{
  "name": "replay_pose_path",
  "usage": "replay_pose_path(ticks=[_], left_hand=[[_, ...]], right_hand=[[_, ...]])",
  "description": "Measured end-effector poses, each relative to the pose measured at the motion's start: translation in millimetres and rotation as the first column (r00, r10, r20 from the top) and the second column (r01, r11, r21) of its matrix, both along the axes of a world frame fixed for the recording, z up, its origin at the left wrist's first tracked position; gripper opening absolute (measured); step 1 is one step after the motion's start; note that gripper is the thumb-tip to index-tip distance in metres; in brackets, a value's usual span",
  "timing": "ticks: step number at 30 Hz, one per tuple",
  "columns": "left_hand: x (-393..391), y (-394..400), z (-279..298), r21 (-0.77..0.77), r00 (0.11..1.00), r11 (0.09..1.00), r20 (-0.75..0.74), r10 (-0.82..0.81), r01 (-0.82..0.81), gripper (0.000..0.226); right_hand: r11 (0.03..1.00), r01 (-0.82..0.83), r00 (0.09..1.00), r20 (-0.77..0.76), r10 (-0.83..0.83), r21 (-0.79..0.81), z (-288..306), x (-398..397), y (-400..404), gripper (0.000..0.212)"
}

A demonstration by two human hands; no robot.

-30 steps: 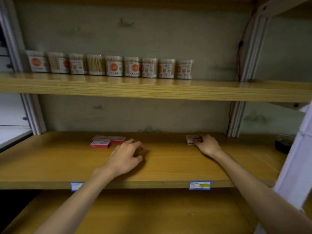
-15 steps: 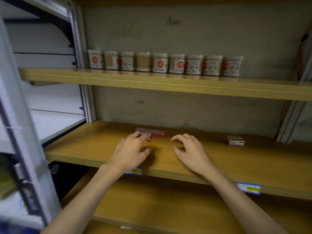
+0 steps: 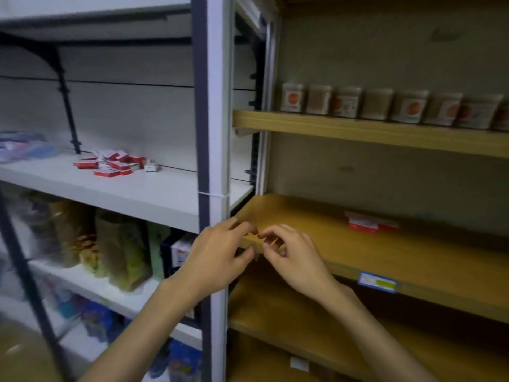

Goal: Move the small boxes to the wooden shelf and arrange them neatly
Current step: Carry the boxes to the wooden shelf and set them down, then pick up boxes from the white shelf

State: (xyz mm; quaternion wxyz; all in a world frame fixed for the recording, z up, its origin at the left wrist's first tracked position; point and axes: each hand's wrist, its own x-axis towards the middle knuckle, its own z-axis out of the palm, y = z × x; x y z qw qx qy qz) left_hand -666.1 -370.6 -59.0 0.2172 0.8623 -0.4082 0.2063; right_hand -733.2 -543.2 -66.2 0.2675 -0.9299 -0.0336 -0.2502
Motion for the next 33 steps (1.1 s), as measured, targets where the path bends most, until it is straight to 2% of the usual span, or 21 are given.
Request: replay_pose_path(ticks=[6, 14, 24, 29, 33], left_hand=[[49, 108, -5, 0.018, 0.991, 0.994, 0.083, 0.107, -0.109, 0.025], [144, 220, -9, 0.033, 0.972, 0.971, 0.027, 0.235, -0.236, 0.029], [292, 292, 0, 0.060, 0.957, 0.956, -0.027, 0.290, -0.288, 0.030], [369, 319, 19, 0.118, 0.965, 0.959, -0.022, 0.263, -0.258, 0.031], [424, 333, 26, 0.100, 0.967, 0.963, -0.006, 0.253, -0.251, 0.033]], right_hand=[[0.996, -0.086, 0.996, -0.005, 0.086, -0.021, 0, 64, 110, 0.015], [0.992, -0.113, 0.993, -0.039, 0.111, -0.062, 6, 168, 207, 0.016], [0.996, -0.035, 0.999, -0.007, 0.034, -0.081, 27, 313, 270, 0.021], [0.989, -0.001, 1.000, 0.005, 0.002, -0.145, 45, 384, 285, 0.020], [0.987, 0.049, 0.999, 0.024, -0.046, -0.150, 52, 427, 293, 0.018]])
